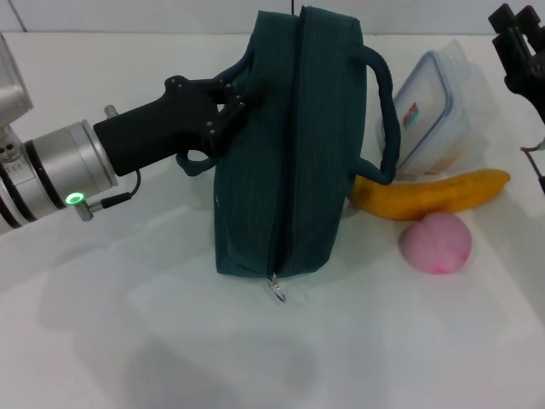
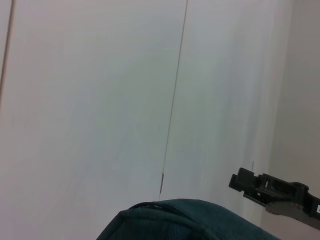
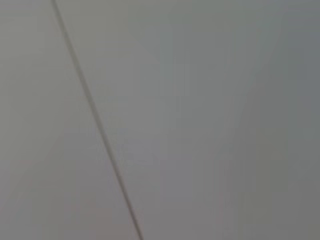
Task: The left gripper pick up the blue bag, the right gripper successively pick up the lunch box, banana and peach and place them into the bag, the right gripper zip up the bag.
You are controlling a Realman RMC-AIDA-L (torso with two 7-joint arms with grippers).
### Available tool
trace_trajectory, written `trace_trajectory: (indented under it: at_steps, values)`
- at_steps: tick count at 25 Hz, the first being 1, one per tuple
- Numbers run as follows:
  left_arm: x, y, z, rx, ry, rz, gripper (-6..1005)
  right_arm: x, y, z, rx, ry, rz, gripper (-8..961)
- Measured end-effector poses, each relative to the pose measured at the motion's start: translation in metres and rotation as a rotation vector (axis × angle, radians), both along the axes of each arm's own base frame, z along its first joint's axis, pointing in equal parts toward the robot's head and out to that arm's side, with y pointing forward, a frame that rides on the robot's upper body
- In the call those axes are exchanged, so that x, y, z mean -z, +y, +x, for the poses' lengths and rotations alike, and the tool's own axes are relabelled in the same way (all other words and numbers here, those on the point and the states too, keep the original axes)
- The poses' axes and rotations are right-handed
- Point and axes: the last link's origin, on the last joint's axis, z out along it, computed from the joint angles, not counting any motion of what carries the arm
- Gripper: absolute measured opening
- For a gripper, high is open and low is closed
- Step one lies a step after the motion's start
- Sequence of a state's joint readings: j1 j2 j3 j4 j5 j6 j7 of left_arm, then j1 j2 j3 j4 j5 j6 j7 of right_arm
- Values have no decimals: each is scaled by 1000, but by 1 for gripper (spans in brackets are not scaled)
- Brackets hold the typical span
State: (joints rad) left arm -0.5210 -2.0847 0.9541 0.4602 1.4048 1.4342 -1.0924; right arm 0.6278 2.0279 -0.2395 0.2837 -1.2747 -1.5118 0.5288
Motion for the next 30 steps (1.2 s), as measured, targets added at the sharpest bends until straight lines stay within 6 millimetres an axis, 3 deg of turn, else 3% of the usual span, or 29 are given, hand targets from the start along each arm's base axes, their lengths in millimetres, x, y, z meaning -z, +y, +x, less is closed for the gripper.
trace_trajectory:
  at_steps: [8, 20, 26, 30]
  values:
    - [0, 0, 0, 2, 2, -1, 39, 14, -9, -7, 63, 18, 32, 427]
    - [0, 1, 1, 12, 7, 6, 40, 29, 6, -12, 153, 11, -23, 493]
    - [-1, 1, 2, 16, 9, 12, 40, 34, 8, -17, 139, -2, -51, 656]
    - [-1, 1, 2, 17, 9, 13, 40, 37, 9, -16, 151, -11, -70, 650]
